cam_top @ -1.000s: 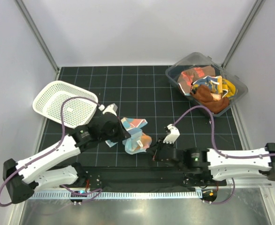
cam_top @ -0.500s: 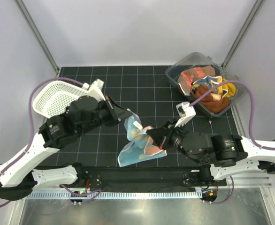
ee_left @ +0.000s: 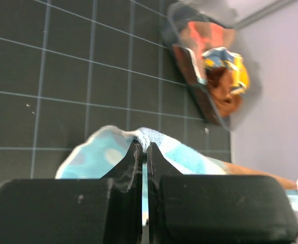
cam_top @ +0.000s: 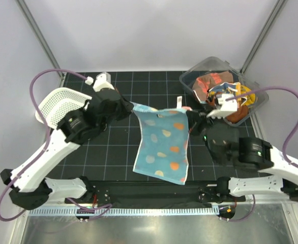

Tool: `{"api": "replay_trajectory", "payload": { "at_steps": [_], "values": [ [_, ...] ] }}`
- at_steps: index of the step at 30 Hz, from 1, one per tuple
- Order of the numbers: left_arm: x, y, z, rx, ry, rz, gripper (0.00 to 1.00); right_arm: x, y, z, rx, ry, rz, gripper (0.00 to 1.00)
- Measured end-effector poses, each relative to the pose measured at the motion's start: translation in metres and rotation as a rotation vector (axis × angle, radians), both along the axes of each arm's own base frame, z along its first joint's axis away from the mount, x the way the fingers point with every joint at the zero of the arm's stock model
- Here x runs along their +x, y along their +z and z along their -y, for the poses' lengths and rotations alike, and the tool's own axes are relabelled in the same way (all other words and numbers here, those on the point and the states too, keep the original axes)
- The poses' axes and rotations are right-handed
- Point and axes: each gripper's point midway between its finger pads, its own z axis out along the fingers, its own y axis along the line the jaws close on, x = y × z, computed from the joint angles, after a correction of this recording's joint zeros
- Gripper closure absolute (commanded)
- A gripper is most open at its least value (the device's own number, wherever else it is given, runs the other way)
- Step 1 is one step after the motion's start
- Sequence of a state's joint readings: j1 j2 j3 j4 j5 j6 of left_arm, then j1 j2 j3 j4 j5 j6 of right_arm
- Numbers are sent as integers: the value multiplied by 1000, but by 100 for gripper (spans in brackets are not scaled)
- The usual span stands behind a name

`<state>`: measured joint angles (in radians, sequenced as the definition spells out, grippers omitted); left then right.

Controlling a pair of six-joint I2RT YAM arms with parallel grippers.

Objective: Fold and stack the towels
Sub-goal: Flatten out the crumpled towel, then fold the towel

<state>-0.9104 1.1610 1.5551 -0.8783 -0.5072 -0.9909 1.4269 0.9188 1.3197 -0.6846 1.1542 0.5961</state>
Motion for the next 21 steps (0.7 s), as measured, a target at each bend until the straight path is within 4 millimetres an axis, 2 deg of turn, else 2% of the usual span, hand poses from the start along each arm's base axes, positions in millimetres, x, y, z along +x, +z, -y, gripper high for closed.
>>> {"api": "replay_trajectory", "payload": {
  "at_steps": [1,5,7,10,13,16,19,21],
  "values": [
    [9,-6,0,14,14,-8,100,10,-2,2,-9,-27,-2,99],
    [53,-32,-15,39,87,-54,100,82,-30,8,-62,-156,-70,99],
    [78,-39,-25,39,118,-61,100,121,-53,5,-79,-175,-123,99],
    [117,-51,-35,41,145,-61,100,174,-103,-7,-111,-140,-237,99],
    [159,-73,-36,26,135,-79,100,213,-139,-17,-116,-88,-324,99],
    [201,-105,-37,-2,111,-114,100,253,-158,-26,-89,-35,-359,99],
    [238,-144,-43,-21,98,-170,100,290,-163,-34,-51,11,-357,99],
    [257,-163,-45,-35,87,-194,100,310,-164,-40,-31,45,-346,99]
  ]
}}
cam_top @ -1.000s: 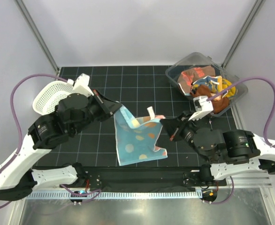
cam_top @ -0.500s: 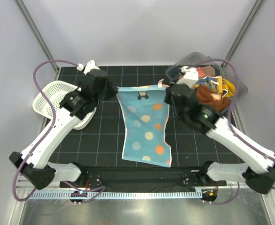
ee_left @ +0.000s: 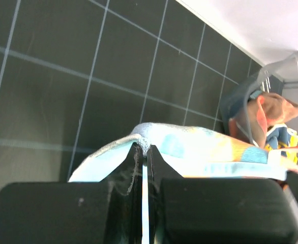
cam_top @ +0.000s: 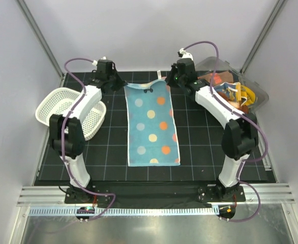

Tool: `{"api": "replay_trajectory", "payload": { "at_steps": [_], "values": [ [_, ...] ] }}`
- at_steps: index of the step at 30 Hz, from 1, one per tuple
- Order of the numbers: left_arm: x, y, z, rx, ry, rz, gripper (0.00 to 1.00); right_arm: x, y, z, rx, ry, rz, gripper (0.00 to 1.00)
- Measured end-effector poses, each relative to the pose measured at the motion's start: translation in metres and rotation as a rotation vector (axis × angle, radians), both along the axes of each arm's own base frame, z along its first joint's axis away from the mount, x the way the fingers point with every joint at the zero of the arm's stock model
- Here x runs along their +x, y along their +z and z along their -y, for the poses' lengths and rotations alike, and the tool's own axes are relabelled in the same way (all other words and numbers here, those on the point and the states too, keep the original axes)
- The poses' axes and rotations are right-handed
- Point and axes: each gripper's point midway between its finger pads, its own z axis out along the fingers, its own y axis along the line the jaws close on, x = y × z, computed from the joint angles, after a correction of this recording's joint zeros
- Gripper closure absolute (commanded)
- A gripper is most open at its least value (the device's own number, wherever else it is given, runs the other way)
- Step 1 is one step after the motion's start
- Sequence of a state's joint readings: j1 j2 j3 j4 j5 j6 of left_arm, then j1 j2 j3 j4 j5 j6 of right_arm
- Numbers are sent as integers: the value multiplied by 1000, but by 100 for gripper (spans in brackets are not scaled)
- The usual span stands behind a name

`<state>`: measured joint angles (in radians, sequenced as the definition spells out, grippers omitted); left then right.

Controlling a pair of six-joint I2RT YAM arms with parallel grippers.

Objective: Fold and stack the towels
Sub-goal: Fold the towel

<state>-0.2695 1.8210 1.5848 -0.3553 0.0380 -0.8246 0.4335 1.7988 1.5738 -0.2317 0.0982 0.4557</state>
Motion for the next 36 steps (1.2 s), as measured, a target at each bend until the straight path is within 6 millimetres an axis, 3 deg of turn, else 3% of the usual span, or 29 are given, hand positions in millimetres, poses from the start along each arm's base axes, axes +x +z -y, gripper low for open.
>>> {"api": "replay_trajectory", "payload": {
  "at_steps": [2,5,10,13,17,24,32,36],
  "values": [
    [15,-11,0,-17,-19,-13,100,15,-2,-4,13,22,5,99],
    [27,-12,5,-40,-59,-3,100,29,-8,-8,26,51,5,99],
    [11,-13,12,-66,-105,-16,100,14,-24,-10,29,91,-45,99],
    [-20,-29,11,-61,-119,-74,100,-14,-44,-2,19,106,-110,99],
    [-71,-51,11,-42,-144,-170,100,-71,-65,17,-2,119,-222,99],
    [-164,-67,18,-42,-208,-268,100,-146,-69,34,22,172,-311,99],
    [-231,-85,26,-53,-261,-328,100,-231,-137,43,72,210,-540,99],
    [-255,-103,29,-36,-278,-381,100,-258,-150,39,79,235,-590,99]
  ]
}}
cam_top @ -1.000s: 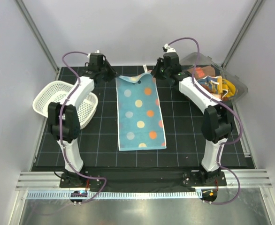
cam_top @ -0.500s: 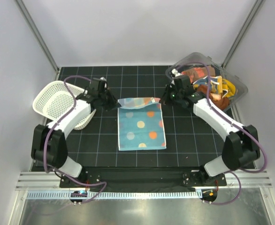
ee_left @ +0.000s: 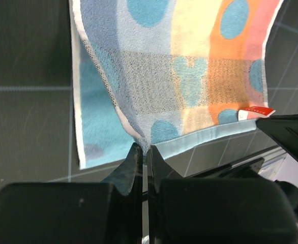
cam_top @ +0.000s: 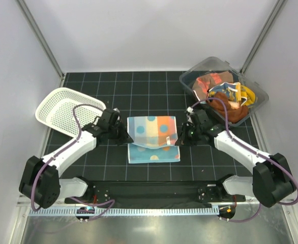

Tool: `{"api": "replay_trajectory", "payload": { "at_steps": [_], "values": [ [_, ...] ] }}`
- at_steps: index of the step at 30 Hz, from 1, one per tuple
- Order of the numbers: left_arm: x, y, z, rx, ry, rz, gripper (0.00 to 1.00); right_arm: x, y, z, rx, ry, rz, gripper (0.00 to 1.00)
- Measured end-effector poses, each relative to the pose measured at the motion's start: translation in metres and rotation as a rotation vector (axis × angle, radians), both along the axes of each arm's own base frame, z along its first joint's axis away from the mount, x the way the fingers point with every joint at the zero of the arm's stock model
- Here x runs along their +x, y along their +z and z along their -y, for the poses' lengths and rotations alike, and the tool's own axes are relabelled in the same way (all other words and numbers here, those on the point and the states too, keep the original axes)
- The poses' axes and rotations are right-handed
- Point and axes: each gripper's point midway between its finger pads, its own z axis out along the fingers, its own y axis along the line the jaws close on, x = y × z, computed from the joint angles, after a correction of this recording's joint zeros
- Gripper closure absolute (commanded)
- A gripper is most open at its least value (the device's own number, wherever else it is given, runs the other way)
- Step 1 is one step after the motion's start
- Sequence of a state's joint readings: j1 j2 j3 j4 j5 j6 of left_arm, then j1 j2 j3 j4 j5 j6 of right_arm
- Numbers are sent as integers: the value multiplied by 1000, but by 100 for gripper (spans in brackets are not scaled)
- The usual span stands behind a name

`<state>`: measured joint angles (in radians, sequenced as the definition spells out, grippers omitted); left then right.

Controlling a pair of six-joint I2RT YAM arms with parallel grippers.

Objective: Fold and stack the towels
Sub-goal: Fold the towel

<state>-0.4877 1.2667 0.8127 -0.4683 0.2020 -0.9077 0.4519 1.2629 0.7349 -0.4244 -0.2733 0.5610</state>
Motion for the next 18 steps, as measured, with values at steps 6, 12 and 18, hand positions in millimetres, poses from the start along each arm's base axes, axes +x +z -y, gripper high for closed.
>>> {"api": "replay_trajectory", "payload": {
  "at_steps": [6,12,18],
  "values": [
    [-25,-15,-8,41,-2,-29,100,-24,1,-7,24,30,2,99],
    [-36,-19,-12,47,5,-29,100,-33,-2,-5,25,32,8,99],
    [-48,-26,-9,43,-5,-48,100,-45,-18,-1,4,31,-29,99]
  ]
}}
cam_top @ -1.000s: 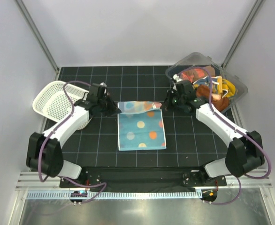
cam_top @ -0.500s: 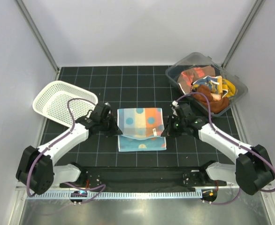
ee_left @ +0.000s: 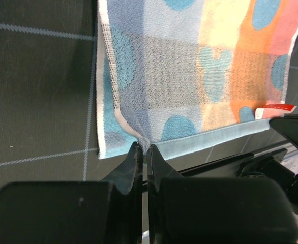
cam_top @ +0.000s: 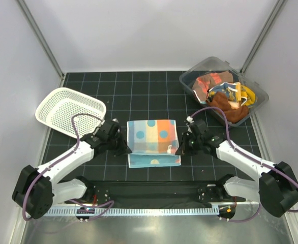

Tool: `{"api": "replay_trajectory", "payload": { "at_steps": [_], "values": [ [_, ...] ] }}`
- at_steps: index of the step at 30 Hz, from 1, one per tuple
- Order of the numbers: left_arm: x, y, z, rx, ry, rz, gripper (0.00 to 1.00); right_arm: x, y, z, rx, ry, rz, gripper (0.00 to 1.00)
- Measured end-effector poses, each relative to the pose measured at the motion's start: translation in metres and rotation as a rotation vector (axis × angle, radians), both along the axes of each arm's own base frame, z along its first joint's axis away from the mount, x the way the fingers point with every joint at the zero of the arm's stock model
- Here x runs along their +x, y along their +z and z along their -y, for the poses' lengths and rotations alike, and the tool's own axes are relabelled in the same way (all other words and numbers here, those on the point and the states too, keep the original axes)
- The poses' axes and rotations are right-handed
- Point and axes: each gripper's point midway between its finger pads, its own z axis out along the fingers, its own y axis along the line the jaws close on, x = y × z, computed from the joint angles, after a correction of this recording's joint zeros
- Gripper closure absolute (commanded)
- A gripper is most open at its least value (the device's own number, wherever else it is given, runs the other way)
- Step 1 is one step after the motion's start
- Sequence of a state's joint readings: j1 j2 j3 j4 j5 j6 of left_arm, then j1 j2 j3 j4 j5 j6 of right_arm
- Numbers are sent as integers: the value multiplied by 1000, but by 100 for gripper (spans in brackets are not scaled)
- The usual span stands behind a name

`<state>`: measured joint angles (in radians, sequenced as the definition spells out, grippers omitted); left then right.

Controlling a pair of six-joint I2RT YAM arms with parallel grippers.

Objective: Fold and stack the towels
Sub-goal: Fold the towel

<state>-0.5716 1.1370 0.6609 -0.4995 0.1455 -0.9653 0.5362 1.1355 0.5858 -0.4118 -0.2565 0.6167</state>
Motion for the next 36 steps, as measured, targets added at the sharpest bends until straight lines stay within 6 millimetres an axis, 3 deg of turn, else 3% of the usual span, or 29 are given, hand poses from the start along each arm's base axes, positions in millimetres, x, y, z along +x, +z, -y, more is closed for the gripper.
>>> {"api": "replay_trajectory", "payload": {
  "at_steps": [6,11,14,18,21,24,30,36],
  "values": [
    [-18,-18,1,17,-15,-42,100,-5,-9,-1,-5,-3,-8,99],
    [-14,-14,2,24,-10,-36,100,1,-6,-1,-26,-9,-3,99],
    [-3,1,6,27,0,-9,100,16,16,-6,-31,-10,40,99],
    [15,36,16,3,6,55,100,44,64,-14,-27,1,155,99],
    [13,49,22,-14,-2,88,100,47,79,-13,-18,5,202,99],
    [-2,40,22,-10,-17,75,100,28,64,-1,-32,6,183,99],
    [-42,-10,13,25,-22,-34,100,-22,-5,19,-75,6,5,99],
    [-56,-28,11,40,-31,-65,100,-32,-18,14,-30,-12,-32,99]
  ]
}}
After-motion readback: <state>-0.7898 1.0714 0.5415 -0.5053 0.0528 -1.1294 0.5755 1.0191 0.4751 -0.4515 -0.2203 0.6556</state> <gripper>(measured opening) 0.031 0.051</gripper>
